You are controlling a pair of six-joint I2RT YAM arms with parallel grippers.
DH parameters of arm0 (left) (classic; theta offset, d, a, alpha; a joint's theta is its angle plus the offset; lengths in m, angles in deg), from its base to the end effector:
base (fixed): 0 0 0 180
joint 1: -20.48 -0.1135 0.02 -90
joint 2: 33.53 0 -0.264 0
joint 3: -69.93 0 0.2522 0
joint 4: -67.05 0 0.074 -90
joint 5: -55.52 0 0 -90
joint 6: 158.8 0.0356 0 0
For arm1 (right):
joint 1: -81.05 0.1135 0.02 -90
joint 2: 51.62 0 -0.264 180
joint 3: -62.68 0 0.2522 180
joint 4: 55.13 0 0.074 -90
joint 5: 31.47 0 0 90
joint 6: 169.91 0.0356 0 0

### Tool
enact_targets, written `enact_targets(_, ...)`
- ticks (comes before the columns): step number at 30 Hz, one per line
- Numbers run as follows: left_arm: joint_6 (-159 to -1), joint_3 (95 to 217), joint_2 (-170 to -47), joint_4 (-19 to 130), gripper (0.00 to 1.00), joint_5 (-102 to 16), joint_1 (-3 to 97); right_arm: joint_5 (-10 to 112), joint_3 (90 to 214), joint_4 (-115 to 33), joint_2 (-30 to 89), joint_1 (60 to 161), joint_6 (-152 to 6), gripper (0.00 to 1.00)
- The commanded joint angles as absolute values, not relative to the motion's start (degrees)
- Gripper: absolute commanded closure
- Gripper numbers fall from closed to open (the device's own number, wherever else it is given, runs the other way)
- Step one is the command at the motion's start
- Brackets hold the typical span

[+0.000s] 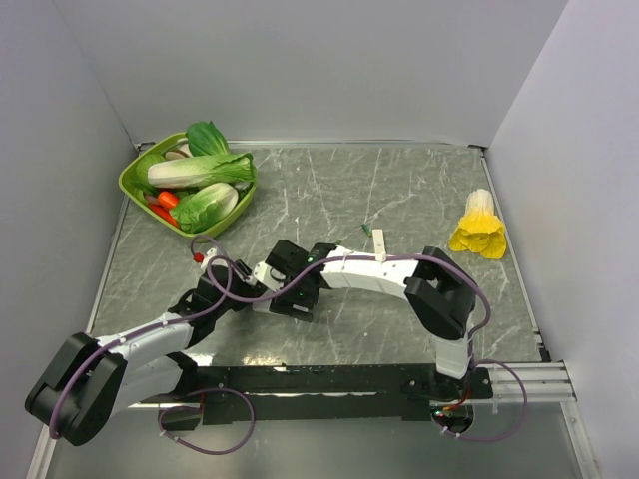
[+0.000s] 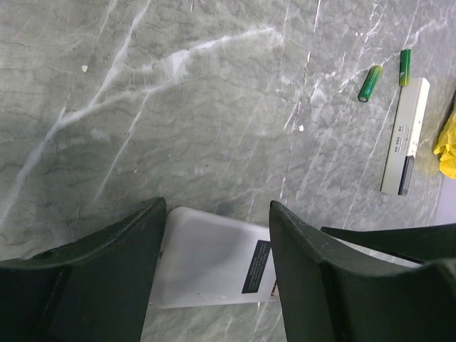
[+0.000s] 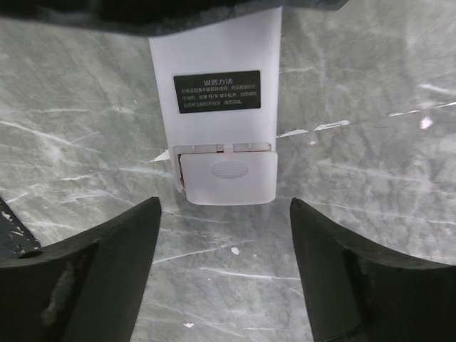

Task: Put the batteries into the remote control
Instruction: Load the battery cover into the remote control.

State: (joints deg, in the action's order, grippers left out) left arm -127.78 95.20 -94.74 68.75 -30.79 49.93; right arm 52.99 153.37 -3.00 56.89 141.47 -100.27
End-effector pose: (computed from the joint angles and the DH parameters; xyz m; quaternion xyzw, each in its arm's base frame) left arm 0.1645 -0.0902 0.1352 -0.2397 0.8505 -0.3055 0.3548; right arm 0.1853 0.3334 0.1839 -0.6438 0.7437 0.1043 0.1471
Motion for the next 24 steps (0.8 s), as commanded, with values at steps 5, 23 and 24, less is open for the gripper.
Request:
enact_targets(5, -125.93, 94.94, -95.05, 64.1, 0.34, -31.84, 50.18, 51.94, 151.95, -8.06, 47.8, 140.55, -95.39, 0.14)
enact_targets(23, -125.84, 95.21, -95.49, 64.01, 0.31, -32.1, 50.18, 53.26, 141.48, -22.91, 43.91, 132.65, -74.46, 0.46)
enact_targets(24, -125.84, 95.29, -95.49, 63.92, 0.31, -32.19, 50.18, 53.17, 141.66, -23.09, 44.35, 132.47, -74.55, 0.46)
